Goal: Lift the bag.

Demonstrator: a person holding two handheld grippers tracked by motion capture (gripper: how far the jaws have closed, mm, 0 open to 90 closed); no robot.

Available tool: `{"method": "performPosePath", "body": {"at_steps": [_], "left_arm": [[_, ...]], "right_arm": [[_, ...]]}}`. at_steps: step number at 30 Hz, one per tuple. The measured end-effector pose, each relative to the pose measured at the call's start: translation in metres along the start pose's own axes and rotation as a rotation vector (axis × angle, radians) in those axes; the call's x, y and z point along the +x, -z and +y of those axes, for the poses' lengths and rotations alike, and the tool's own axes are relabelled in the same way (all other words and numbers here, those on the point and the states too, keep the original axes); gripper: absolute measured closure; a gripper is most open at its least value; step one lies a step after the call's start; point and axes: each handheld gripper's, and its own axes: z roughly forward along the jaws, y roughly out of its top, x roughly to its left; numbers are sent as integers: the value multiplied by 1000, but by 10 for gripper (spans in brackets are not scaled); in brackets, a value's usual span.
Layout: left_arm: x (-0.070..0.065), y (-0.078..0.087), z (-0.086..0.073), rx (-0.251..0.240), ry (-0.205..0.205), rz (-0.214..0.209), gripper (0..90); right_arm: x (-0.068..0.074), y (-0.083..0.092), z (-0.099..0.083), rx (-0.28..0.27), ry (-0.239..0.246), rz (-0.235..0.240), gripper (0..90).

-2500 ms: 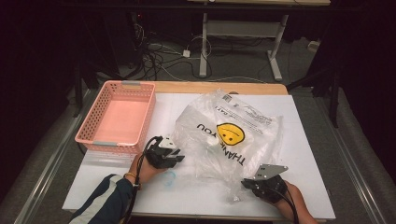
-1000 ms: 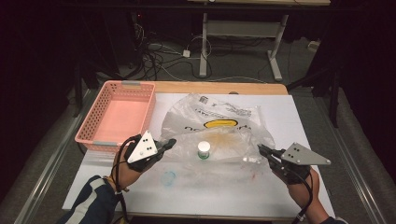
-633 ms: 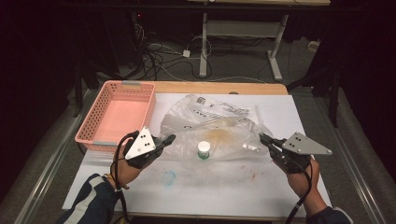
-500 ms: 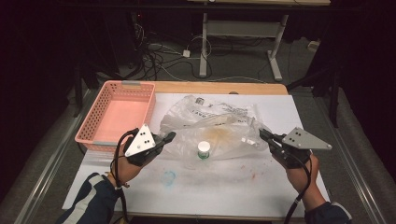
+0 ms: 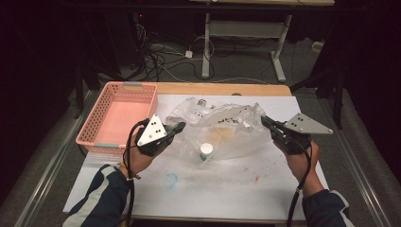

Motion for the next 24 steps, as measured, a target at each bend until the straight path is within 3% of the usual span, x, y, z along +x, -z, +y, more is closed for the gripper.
{"method": "performPosePath", "body": {"at_steps": [8,16,24], "left_arm": [[8,3,14,-33,-3,28,879],[19,-5,28,-57,16,47,879],[28,8,35,-87,23,80,879]], "right_arm": [[-5,3,13,-15,5,-23,900],[-17,-5,28,-33,-32,-45,900],[-17,6,41,-57,-30,-60,900]]}}
